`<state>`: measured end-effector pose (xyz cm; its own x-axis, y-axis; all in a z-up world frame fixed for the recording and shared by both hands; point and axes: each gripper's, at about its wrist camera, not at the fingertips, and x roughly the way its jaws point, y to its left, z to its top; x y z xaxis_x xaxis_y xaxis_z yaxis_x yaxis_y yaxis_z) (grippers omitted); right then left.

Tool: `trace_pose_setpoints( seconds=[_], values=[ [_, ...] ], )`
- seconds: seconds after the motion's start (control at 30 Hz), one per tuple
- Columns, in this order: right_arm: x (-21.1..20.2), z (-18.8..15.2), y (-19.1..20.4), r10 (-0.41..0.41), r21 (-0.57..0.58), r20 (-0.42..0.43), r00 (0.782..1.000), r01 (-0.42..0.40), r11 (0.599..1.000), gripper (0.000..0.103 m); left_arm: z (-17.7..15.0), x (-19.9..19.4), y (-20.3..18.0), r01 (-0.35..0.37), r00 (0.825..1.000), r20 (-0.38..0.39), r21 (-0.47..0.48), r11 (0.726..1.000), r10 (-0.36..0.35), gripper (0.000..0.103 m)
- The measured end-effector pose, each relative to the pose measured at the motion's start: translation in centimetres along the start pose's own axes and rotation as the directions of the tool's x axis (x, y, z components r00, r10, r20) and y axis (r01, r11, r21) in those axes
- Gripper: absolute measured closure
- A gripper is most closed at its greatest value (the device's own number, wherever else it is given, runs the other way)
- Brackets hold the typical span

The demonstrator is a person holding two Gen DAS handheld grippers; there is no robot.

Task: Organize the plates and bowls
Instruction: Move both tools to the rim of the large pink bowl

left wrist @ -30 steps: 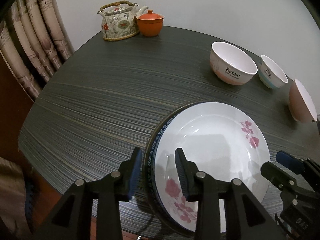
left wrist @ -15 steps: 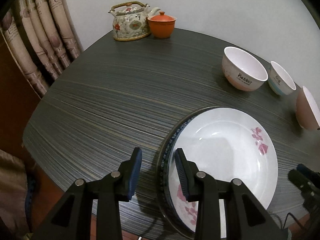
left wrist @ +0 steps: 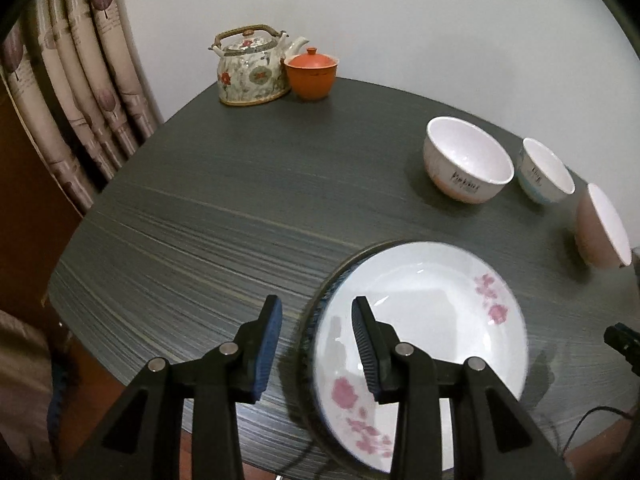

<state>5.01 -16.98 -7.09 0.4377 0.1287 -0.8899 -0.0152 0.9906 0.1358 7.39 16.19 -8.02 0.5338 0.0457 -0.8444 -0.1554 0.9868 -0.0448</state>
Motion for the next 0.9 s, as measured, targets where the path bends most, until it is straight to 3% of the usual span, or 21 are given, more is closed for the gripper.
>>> trace_pose_setpoints(
  seconds=[0.2, 0.3, 0.6, 0.9],
  values=[
    [-2.3, 1.2, -4.7, -0.036, 0.028, 0.021, 0.999, 0.035, 0.999, 0.05, 1.9, -1.4, -4.7, 0.081, 0.997, -0.003, 0.046, 0.996, -0.081, 0.066],
    [-3.4, 2.1, -7.2, -0.062, 0.049, 0.043, 0.997, 0.06, 0.997, 0.05, 2.9, -1.9, -8.4, 0.162, 0.987, -0.016, 0.084, 0.983, -0.161, 0.066],
    [-3.7, 5.8, -14.0, -0.06, 0.174, 0.074, 0.995, 0.046, 0.984, 0.05, 5.7, -1.3, -18.7, 0.28, 0.96, -0.059, 0.162, 0.946, -0.273, 0.066],
    [-1.8, 9.3, -18.4, -0.039, 0.221, 0.062, 0.997, 0.024, 0.975, 0.05, 8.9, 1.0, -26.4, 0.333, 0.942, -0.111, 0.192, 0.923, -0.317, 0.066]
  ],
)
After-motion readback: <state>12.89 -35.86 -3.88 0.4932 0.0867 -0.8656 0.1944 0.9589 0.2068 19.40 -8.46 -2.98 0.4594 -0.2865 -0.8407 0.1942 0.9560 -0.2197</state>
